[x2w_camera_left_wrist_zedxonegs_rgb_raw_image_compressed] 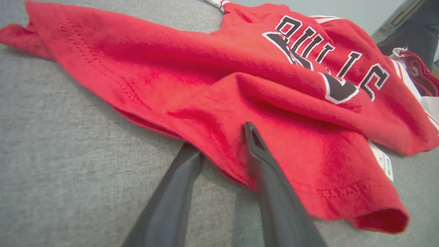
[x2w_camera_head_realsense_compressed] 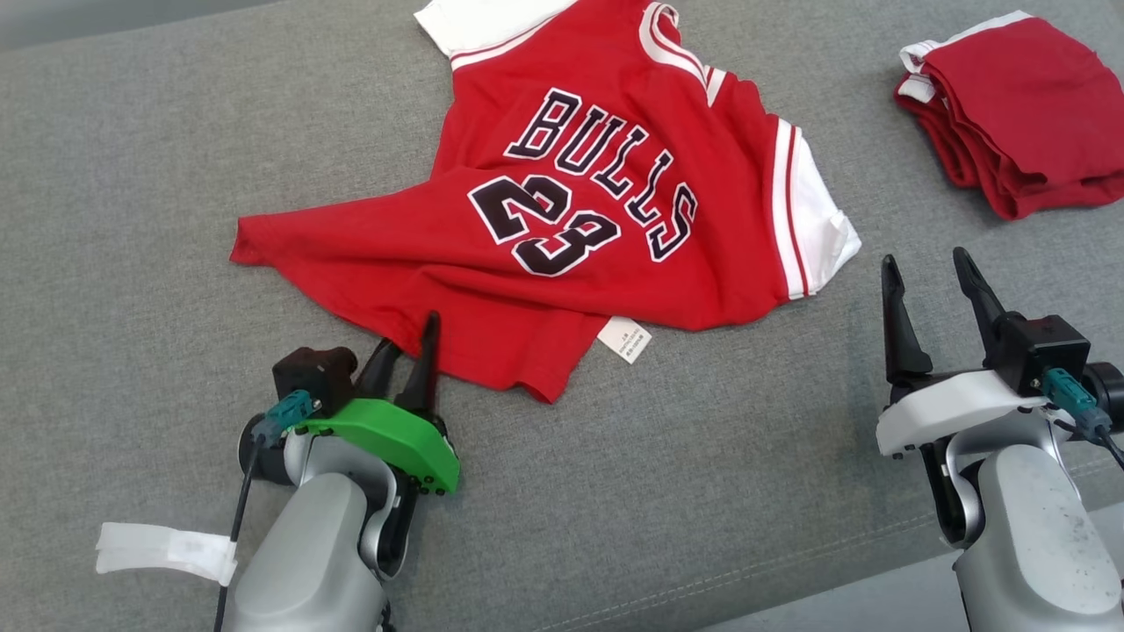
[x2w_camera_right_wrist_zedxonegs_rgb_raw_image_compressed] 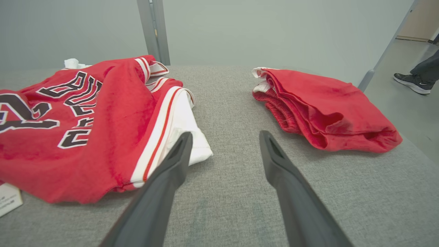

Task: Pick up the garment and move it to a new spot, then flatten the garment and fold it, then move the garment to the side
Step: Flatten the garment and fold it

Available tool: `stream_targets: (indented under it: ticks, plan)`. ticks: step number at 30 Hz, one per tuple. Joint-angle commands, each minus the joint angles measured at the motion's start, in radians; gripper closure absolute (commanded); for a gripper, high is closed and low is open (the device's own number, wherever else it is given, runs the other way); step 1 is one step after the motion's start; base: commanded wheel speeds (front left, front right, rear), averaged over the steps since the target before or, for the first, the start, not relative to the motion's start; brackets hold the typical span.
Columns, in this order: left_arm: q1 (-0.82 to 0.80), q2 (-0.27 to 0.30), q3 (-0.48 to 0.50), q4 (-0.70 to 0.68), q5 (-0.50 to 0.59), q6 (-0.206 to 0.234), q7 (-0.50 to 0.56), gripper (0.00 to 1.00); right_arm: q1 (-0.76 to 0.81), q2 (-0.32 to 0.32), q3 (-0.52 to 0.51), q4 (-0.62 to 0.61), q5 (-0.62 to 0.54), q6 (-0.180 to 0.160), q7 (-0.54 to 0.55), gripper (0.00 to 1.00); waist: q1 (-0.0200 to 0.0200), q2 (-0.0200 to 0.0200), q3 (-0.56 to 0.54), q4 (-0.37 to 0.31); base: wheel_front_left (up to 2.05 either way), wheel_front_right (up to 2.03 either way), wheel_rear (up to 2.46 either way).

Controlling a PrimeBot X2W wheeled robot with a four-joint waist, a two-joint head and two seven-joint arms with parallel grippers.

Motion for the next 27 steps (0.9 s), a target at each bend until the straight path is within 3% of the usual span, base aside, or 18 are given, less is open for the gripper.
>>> stream_targets:
  ticks: [1,5,11,19,20,21,27]
  plan:
    - [-0.014,0.004,0.037,-0.009,0.025,0.011,0.003,1.0,-0.014,-0.003,-0.006,0.004,0.008,-0.001,-0.006,0.0,0.0,-0.0001,0.006,0.012,0.0,0.0,0.0]
    - [-0.022,0.008,0.119,-0.059,0.087,0.029,0.002,1.0,-0.016,-0.005,-0.01,0.005,0.011,-0.001,-0.009,0.0,0.0,-0.0001,0.012,0.031,0.0,0.0,0.0]
    - [-0.042,0.077,0.26,-0.119,0.205,0.016,0.002,1.0,-0.028,-0.004,-0.002,0.015,0.023,-0.001,-0.01,0.0,0.0,-0.0001,0.028,0.065,0.0,0.0,0.0]
    - [-0.127,0.172,0.316,-0.035,0.314,0.012,0.002,0.97,-0.049,0.001,0.04,0.03,0.03,-0.001,-0.011,0.0,0.0,-0.0001,0.047,0.065,0.0,0.0,0.0]
    - [-0.135,0.172,0.321,-0.025,0.319,0.013,0.002,0.4,-0.049,0.001,0.047,0.033,0.032,-0.002,-0.011,0.0,0.0,-0.0001,0.046,0.063,0.0,0.0,0.0]
    - [-0.138,0.17,0.324,-0.02,0.326,0.012,0.002,0.0,-0.048,0.002,0.052,0.036,0.036,-0.001,-0.011,0.0,0.0,-0.0001,0.042,0.063,0.0,0.0,0.0]
    - [-0.052,0.098,0.368,-0.004,0.313,0.012,0.002,0.0,-0.023,0.003,0.062,0.054,0.049,-0.001,-0.012,0.0,0.0,-0.0001,-0.005,0.086,0.0,0.0,0.0]
